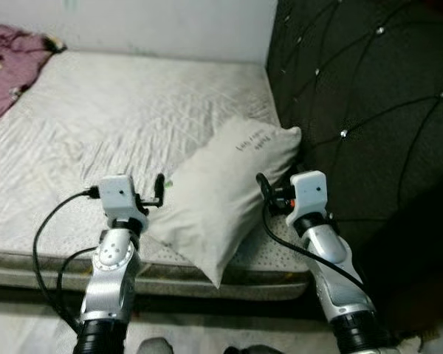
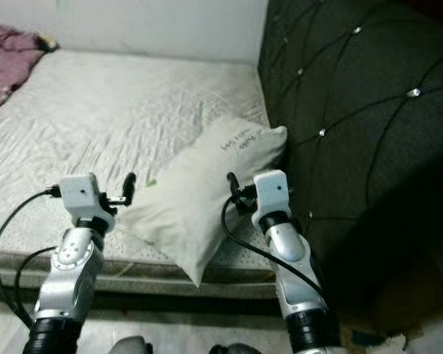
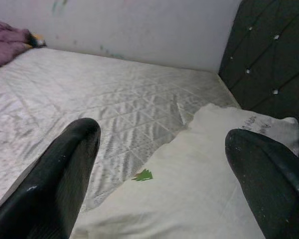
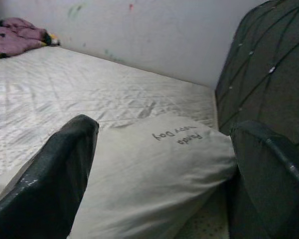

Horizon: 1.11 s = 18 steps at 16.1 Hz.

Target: Clean up the room

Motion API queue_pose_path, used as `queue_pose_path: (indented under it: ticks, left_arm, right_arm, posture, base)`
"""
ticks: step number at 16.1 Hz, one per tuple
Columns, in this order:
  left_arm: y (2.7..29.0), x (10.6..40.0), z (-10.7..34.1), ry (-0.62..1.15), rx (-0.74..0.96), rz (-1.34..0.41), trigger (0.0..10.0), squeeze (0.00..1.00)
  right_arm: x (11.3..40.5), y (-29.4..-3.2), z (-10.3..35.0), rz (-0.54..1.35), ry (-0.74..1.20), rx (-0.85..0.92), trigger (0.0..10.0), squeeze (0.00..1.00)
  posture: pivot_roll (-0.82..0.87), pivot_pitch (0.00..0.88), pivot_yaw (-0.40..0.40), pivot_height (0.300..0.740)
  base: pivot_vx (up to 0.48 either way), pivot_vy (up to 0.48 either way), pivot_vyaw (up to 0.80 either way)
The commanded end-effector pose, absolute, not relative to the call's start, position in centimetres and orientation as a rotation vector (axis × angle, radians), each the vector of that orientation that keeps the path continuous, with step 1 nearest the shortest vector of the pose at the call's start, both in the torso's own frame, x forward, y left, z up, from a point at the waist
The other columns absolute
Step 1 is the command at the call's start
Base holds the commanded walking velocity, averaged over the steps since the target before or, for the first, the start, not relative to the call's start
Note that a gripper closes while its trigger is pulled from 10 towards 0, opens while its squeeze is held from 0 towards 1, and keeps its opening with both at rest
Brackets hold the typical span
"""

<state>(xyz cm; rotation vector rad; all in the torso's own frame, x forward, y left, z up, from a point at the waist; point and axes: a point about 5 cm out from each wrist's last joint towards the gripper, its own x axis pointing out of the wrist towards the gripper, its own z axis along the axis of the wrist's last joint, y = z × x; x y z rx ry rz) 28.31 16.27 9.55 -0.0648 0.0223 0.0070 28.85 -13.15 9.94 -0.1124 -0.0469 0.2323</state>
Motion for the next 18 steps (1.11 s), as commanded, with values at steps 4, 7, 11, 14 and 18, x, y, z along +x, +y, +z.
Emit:
queue_pose_path:
  ticks: [4, 7, 11, 14, 18]
  left_arm:
    - [16.38, 28.31, 9.63, 0.016, -0.058, 0.017, 10.0, 0.0]
    - [16.39, 28.32, 9.64, 0.015, -0.058, 0.018, 10.0, 0.0]
    - [16.25, 28.33, 9.69, 0.01, -0.056, 0.01, 10.0, 0.0]
    - [16.24, 28.31, 9.65, 0.012, -0.057, 0.009, 10.0, 0.0]
    - [16.23, 28.3, 9.6, 0.015, -0.056, 0.01, 10.0, 0.0]
  right_arm:
    - [29.12, -13.03, 10.42, 0.244, -0.059, -0.122, 10.0, 0.0]
    - [29.13, -12.98, 10.43, 0.247, -0.06, -0.122, 10.0, 0.0]
    - [29.11, -12.95, 10.46, 0.253, -0.064, -0.124, 10.0, 0.0]
    - [29.08, -12.82, 10.5, 0.263, -0.067, -0.121, 10.0, 0.0]
    - [28.99, -12.57, 10.45, 0.286, -0.067, -0.121, 10.0, 0.0]
  posture:
    - [0.01, 0.015, -0.049, 0.74]
    - [0.01, 0.015, -0.049, 0.74]
    - [0.01, 0.011, -0.05, 0.74]
    - [0.01, 0.008, -0.052, 0.74]
    - [0.01, 0.008, -0.052, 0.715]
  base:
    - [0.0, 0.0, 0.0]
    - [0.0, 0.0, 0.0]
    - [0.0, 0.0, 0.0]
    - [0.0, 0.0, 0.0]
    - [0.0, 0.0, 0.0]
